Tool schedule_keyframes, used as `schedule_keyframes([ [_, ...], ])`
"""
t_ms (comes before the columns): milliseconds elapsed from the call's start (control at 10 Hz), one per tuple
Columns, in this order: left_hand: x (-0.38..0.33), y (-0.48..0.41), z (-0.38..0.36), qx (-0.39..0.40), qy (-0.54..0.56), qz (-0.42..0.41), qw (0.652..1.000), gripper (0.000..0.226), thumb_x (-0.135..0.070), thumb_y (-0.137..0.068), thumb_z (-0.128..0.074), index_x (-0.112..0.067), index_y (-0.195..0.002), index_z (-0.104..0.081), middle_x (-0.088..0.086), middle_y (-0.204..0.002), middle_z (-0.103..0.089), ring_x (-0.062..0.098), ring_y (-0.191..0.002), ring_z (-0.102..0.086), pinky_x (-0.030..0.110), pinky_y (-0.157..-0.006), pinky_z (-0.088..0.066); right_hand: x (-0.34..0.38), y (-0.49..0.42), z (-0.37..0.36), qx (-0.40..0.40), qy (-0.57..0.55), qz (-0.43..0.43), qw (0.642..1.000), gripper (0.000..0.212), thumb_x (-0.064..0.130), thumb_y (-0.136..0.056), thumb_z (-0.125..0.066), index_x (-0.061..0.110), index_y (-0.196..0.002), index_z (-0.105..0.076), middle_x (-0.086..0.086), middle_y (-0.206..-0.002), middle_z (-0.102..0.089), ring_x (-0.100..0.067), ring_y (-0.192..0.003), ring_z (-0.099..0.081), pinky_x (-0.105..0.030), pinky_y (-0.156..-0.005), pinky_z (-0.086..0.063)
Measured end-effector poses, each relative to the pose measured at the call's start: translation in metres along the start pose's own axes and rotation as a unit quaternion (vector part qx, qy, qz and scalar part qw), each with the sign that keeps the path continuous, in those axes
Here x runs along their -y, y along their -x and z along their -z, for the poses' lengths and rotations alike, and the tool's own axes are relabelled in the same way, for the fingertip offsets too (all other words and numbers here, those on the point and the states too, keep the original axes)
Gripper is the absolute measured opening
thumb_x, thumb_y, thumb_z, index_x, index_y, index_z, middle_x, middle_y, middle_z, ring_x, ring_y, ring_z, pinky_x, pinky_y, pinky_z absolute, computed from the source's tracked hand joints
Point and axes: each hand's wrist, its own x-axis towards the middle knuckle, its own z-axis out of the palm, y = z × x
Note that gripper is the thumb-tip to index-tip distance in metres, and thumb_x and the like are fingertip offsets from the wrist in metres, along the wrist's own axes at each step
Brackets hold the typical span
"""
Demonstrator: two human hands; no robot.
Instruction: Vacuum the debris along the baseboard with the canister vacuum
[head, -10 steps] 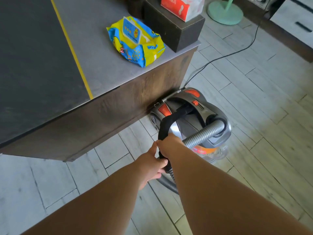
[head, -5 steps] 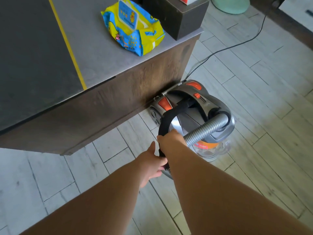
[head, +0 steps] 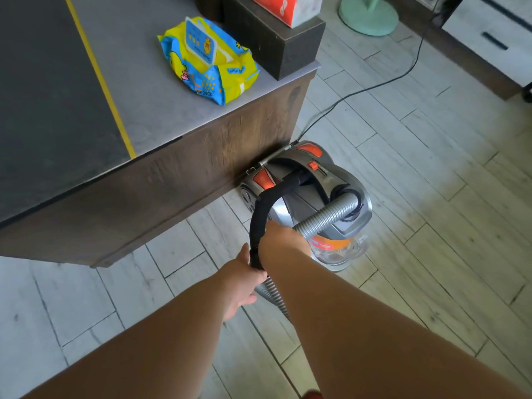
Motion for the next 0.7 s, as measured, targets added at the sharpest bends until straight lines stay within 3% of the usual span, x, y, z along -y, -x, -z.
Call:
schedule_keyframes([
  [100, 0.005, 0.002, -0.001, -0.010, 0.004, 0.008, 1.000, 0.090, -0.031, -0.087, -0.064, -0.044, -0.150, -0.001, -0.007, -0.125, -0.056, 0.016, -0.114, -0.058, 0.035, -0.095, -0.051, -0.008, 0.006, 0.003, -0.012, 0.015, 0.027, 0.999, 0.030, 0.010, -0.095, -0.051, 0.014, -0.125, -0.049, -0.004, -0.086, -0.050, -0.026, -0.088, -0.058, -0.034, -0.074, -0.049],
  [300, 0.013, 0.004, -0.005, -0.007, 0.001, -0.018, 1.000, 0.076, -0.027, -0.091, -0.059, -0.045, -0.148, -0.012, -0.010, -0.098, -0.057, 0.009, -0.092, -0.061, 0.030, -0.086, -0.053, -0.016, 0.011, 0.001, -0.019, 0.017, 0.052, 0.998, 0.025, 0.011, -0.096, -0.049, 0.013, -0.121, -0.049, -0.002, -0.073, -0.045, -0.024, -0.080, -0.056, -0.033, -0.072, -0.052],
  [400, 0.013, 0.007, -0.004, -0.015, -0.012, -0.022, 1.000, 0.077, -0.030, -0.091, -0.060, -0.046, -0.148, -0.011, -0.007, -0.103, -0.061, 0.009, -0.093, -0.063, 0.025, -0.077, -0.055, -0.017, 0.013, -0.001, -0.024, 0.021, 0.053, 0.998, 0.024, 0.011, -0.096, -0.049, 0.014, -0.120, -0.050, -0.003, -0.074, -0.047, -0.023, -0.079, -0.058, -0.033, -0.072, -0.053],
  [600, 0.011, 0.017, -0.001, -0.015, -0.017, -0.035, 0.999, 0.080, -0.019, -0.094, -0.056, -0.040, -0.151, -0.003, -0.003, -0.119, -0.056, 0.014, -0.102, -0.056, 0.041, -0.100, -0.049, -0.021, 0.018, 0.003, -0.023, 0.022, 0.056, 0.998, 0.035, 0.008, -0.095, -0.048, 0.017, -0.129, -0.045, -0.005, -0.076, -0.047, -0.026, -0.081, -0.056, -0.036, -0.072, -0.052],
  [700, 0.005, 0.029, 0.001, -0.025, -0.019, -0.044, 0.999, 0.080, -0.017, -0.095, -0.055, -0.036, -0.152, -0.004, -0.007, -0.120, -0.051, 0.014, -0.113, -0.053, 0.037, -0.099, -0.048, -0.024, 0.025, 0.007, -0.028, 0.017, 0.053, 0.998, 0.036, 0.005, -0.093, -0.048, 0.017, -0.127, -0.045, -0.005, -0.080, -0.051, -0.026, -0.079, -0.056, -0.035, -0.068, -0.051],
])
